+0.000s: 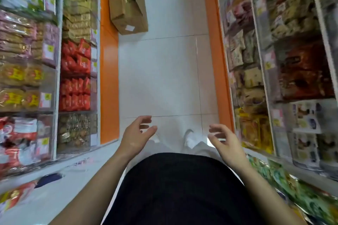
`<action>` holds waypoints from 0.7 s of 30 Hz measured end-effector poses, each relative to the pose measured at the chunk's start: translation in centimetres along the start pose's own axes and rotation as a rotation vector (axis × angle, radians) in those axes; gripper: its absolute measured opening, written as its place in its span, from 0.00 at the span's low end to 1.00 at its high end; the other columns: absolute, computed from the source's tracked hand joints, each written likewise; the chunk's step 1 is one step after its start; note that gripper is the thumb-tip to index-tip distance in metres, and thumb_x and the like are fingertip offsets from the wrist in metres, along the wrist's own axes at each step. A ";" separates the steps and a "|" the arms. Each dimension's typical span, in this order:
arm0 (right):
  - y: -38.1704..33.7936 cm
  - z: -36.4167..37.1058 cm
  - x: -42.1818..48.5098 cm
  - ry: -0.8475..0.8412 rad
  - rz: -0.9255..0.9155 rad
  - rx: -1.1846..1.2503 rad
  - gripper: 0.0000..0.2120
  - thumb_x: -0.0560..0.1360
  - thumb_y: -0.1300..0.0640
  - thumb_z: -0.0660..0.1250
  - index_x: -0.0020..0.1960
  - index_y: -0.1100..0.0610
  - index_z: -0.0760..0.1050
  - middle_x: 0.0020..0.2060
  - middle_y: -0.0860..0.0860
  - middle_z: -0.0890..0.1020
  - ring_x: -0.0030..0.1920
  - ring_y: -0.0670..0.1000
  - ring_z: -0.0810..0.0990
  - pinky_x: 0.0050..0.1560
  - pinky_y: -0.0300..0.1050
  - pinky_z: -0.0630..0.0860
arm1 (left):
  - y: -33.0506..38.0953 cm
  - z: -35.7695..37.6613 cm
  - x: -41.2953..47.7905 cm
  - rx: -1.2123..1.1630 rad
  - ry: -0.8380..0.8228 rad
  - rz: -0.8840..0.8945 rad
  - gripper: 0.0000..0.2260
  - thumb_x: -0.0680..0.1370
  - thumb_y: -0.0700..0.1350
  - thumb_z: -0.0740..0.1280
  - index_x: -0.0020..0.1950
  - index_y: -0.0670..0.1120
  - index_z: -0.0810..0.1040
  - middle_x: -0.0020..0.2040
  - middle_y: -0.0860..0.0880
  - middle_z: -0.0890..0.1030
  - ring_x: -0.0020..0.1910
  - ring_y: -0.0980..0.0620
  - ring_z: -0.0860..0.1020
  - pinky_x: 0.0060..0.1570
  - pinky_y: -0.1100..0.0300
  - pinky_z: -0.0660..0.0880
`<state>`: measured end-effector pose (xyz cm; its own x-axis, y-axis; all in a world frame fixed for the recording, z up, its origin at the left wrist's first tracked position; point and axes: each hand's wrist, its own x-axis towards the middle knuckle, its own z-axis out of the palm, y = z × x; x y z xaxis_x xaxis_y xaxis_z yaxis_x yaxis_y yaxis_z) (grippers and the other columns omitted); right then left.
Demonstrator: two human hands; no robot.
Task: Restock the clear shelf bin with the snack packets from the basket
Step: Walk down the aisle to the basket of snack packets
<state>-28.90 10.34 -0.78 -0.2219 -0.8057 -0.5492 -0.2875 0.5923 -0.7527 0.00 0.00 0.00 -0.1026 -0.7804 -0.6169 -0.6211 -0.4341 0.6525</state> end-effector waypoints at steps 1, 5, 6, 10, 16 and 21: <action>-0.4 -0.4 0.8 -0.002 -0.010 0.002 0.12 0.78 0.52 0.69 0.61 0.46 0.76 0.53 0.39 0.81 0.51 0.35 0.78 0.46 0.33 0.75 | 0.5 -0.1 0.3 -0.008 0.023 0.002 0.14 0.78 0.51 0.72 0.63 0.58 0.76 0.59 0.63 0.79 0.55 0.65 0.78 0.55 0.63 0.74; -3.8 -1.4 5.1 -0.081 -0.028 -0.049 0.12 0.78 0.53 0.69 0.61 0.47 0.77 0.53 0.39 0.81 0.49 0.34 0.77 0.45 0.28 0.73 | 2.0 -1.6 1.2 -0.061 0.112 -0.065 0.15 0.78 0.49 0.73 0.64 0.55 0.76 0.60 0.58 0.80 0.57 0.58 0.79 0.59 0.56 0.76; -5.1 -1.4 6.4 -0.096 -0.045 -0.057 0.11 0.78 0.53 0.69 0.60 0.47 0.77 0.53 0.39 0.80 0.49 0.34 0.77 0.44 0.26 0.72 | 2.3 -2.1 1.5 -0.073 0.134 -0.079 0.15 0.78 0.48 0.73 0.64 0.54 0.76 0.60 0.58 0.80 0.57 0.57 0.79 0.59 0.56 0.77; -10.0 -1.1 12.4 -0.141 -0.105 -0.081 0.10 0.78 0.53 0.68 0.59 0.46 0.76 0.53 0.38 0.79 0.49 0.32 0.76 0.45 0.24 0.71 | 3.2 -4.6 4.5 -0.087 0.175 -0.109 0.15 0.79 0.49 0.73 0.64 0.53 0.77 0.61 0.57 0.80 0.57 0.59 0.79 0.55 0.62 0.74; -16.3 -0.9 21.8 -0.135 -0.109 -0.170 0.10 0.78 0.51 0.68 0.59 0.44 0.75 0.52 0.38 0.79 0.48 0.35 0.77 0.45 0.30 0.73 | 7.1 -8.7 14.7 -0.084 0.143 -0.132 0.15 0.78 0.51 0.72 0.64 0.55 0.78 0.61 0.59 0.80 0.55 0.62 0.79 0.49 0.69 0.72; -20.8 -3.8 27.6 -0.063 -0.038 -0.176 0.11 0.78 0.52 0.69 0.59 0.44 0.76 0.53 0.41 0.81 0.49 0.41 0.80 0.51 0.42 0.79 | 14.3 -12.2 24.4 -0.022 0.022 -0.048 0.15 0.78 0.52 0.72 0.64 0.56 0.77 0.60 0.61 0.80 0.56 0.62 0.79 0.56 0.60 0.76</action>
<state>-32.55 -24.18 1.05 -0.1505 -0.8230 -0.5478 -0.4540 0.5498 -0.7012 -1.90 -30.77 -0.33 -0.0563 -0.7682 -0.6378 -0.6076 -0.4805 0.6324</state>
